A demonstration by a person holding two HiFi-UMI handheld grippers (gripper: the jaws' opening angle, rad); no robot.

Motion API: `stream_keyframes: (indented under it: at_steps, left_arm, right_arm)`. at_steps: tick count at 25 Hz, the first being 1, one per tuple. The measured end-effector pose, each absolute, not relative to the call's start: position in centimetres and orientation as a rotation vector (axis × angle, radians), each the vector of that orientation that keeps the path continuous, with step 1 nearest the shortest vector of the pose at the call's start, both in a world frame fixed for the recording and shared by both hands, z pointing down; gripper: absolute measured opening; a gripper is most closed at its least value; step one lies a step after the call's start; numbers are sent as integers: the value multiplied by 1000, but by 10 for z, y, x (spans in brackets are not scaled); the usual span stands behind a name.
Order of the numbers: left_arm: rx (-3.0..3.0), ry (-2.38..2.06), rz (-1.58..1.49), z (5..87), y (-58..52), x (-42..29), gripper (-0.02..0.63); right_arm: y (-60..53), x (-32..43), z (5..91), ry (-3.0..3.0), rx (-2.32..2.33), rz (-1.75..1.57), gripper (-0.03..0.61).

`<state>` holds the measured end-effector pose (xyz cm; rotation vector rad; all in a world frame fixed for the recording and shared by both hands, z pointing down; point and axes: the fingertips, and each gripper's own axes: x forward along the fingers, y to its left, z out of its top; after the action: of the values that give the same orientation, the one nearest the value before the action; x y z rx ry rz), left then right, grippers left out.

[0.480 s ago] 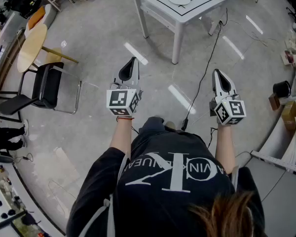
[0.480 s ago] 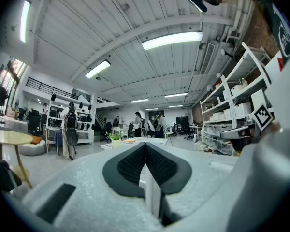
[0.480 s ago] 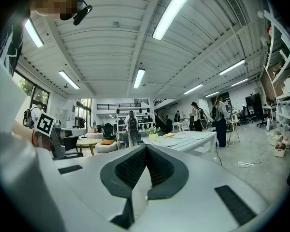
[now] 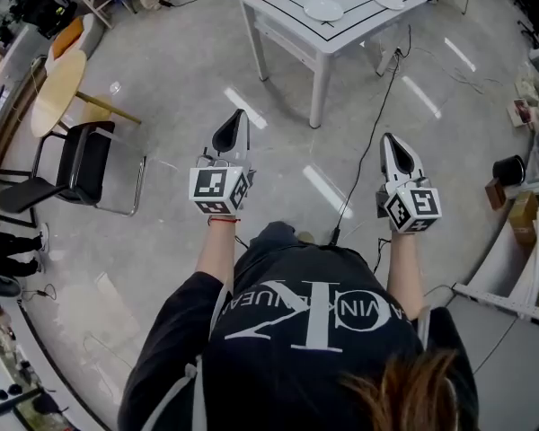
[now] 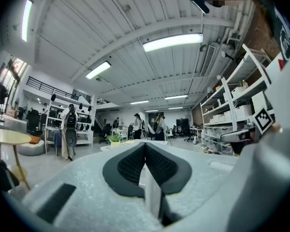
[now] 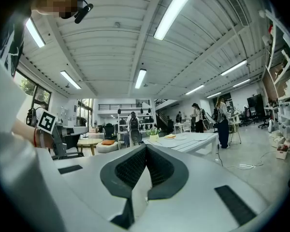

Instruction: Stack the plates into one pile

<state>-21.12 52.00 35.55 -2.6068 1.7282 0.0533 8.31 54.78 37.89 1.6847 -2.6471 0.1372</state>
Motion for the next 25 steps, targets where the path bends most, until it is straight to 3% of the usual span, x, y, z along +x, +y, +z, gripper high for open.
stream_keyframes:
  at_steps: [3, 5, 6, 17, 25]
  left_arm:
    - [-2601, 1725, 52, 352, 520, -209, 25]
    - [-2611, 1726, 48, 354, 521, -208, 144]
    - [-2614, 1732, 44, 356, 521, -208, 150]
    - [-2653, 1756, 7, 382, 455, -199, 144]
    - [-2731, 1705, -27, 386, 340, -188, 140]
  right_arm:
    - [544, 85, 379, -2625, 1682, 104, -5]
    - [541, 83, 382, -2626, 1663, 123, 99]
    - [541, 82, 384, -2637, 1656, 144, 114]
    - [489, 115, 400, -2652, 1727, 260, 201]
    - [396, 117, 405, -2622, 1765, 359, 221]
